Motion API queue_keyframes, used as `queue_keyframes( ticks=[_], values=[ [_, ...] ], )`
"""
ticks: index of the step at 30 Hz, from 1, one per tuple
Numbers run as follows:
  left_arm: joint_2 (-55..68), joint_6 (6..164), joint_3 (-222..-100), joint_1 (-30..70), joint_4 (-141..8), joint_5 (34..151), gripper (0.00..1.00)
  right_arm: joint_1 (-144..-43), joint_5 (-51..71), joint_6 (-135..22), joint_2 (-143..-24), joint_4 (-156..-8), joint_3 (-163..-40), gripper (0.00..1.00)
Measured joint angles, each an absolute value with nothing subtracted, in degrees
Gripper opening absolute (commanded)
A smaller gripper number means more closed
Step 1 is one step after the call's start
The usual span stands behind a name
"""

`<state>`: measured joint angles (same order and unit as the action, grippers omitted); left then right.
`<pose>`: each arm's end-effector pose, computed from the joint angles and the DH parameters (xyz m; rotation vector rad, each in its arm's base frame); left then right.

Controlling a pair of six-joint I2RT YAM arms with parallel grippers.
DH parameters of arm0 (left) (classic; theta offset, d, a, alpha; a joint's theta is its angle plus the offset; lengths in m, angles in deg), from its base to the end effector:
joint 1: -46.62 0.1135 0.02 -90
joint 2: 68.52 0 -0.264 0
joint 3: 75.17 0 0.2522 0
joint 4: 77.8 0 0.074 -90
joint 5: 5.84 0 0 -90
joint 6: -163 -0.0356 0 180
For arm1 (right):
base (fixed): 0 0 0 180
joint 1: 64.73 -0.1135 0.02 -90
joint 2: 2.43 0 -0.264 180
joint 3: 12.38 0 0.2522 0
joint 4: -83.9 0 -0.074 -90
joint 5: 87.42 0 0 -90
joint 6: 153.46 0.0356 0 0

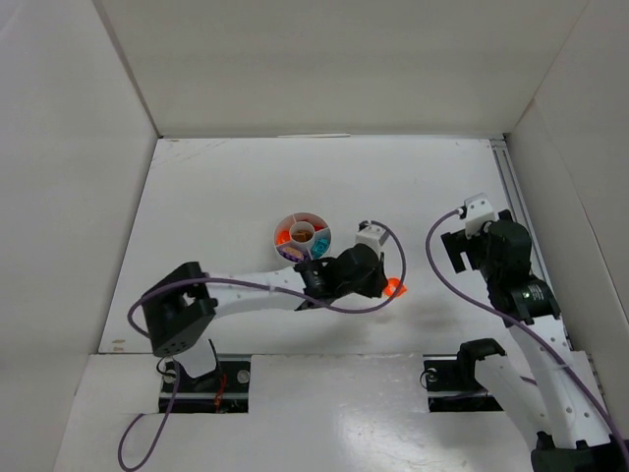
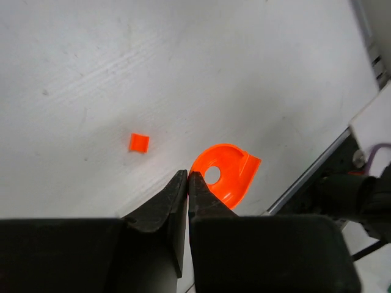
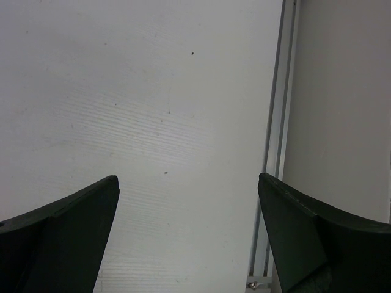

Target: Sort the legos into containers by color

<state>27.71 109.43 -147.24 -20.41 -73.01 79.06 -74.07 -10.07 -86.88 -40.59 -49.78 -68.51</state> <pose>0.1491 -0.3436 0.2197 0.5332 2.1714 -0.9730 0.1473 0.0163 0.3028 -0.4523 2.0243 -0.3790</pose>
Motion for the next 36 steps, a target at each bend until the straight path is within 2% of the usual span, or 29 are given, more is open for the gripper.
queue_keyframes(
  ticks=[5, 8, 16, 22, 36],
  values=[
    [13.52, 108.99, -146.62, -19.67, -67.57, 66.55, 0.00, -74.07, -9.02, -87.89, -38.82, -50.13, -68.27, 1.00],
    [7.29, 109.63, -146.62, -15.93, -62.48, 58.05, 0.00, -74.07, -7.90, -88.83, -37.72, -50.92, -67.75, 1.00],
    [-0.18, 111.42, -144.35, 3.52, -50.00, 44.41, 0.00, -74.07, -5.85, -90.18, -38.01, -51.55, -67.53, 1.00],
    [-0.16, 109.43, -143.81, 9.56, -48.66, 42.90, 0.00, -74.07, -5.96, -90.27, -40.59, -51.75, -67.53, 1.00],
    [9.31, 105.58, -142.89, 10.37, -52.75, 47.76, 0.00, -74.05, -6.00, -90.27, -42.29, -51.90, -67.53, 1.00]
  ],
)
